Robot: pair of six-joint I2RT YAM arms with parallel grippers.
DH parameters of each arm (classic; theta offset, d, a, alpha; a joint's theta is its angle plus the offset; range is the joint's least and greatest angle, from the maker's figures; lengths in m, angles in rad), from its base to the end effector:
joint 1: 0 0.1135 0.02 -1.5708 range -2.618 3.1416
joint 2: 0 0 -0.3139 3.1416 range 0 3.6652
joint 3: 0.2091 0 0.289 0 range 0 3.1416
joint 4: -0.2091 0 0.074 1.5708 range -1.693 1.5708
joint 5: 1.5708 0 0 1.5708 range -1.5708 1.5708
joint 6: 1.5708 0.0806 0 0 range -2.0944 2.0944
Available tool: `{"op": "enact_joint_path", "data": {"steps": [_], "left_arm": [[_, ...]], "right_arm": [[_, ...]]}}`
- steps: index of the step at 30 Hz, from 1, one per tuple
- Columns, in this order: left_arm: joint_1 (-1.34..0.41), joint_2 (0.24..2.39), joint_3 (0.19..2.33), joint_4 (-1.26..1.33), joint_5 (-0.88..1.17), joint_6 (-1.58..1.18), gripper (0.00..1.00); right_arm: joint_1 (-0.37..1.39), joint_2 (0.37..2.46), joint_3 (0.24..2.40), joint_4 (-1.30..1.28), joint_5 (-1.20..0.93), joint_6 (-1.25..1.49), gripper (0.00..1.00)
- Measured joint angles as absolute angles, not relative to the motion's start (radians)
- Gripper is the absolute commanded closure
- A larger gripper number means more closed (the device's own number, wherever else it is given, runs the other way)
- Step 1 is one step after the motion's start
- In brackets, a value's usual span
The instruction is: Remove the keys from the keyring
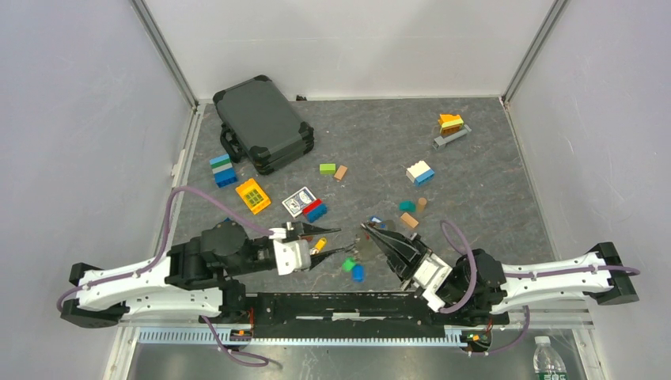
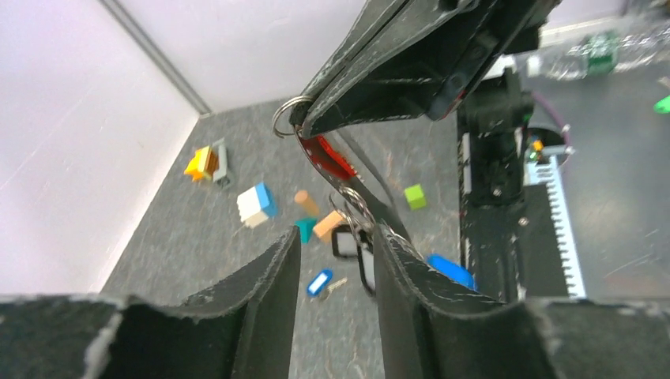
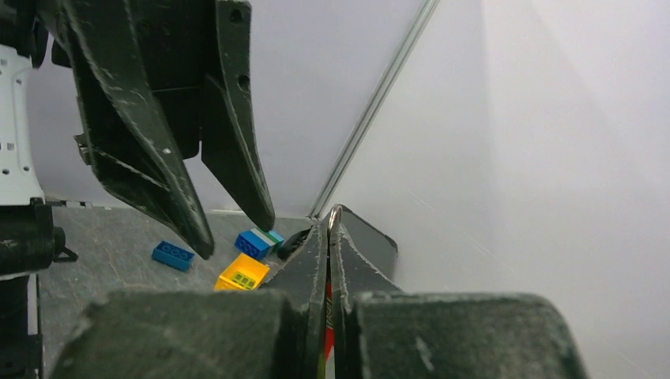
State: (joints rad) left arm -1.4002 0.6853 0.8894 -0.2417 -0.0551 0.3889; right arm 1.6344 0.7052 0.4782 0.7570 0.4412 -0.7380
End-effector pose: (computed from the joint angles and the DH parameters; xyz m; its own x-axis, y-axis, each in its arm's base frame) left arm 0.0377 -0.1924 0.4224 0.3637 0.1191 -0.9239 0.9043 0.1930 0.3808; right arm 0.0219 0.1984 0.3860 0.5991 0.1645 -0.7836 -0.7066 0.5690 -0.4208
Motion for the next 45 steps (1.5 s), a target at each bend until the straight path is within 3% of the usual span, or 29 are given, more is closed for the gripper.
{"op": "enact_joint_path", "data": {"steps": [12,23,45], "left_arm": [[-1.400,0.606,0.817,-0.106,0.061,0.341,0.45],[-1.400,0.599,0.817,-0.048,0.213,0.379,0.61],[-1.400,0.645,0.817,0.053,0.360,0.413,0.66]], "right_arm": [[1.634,0.624,0.456,0.714,0.354,-0.663,1.00],[1.634,0.533,0.515,0.469,0.132,-0.582,1.00],[1.634,0.571,0.524,0.463,-0.071,-0.512,1.00]]}}
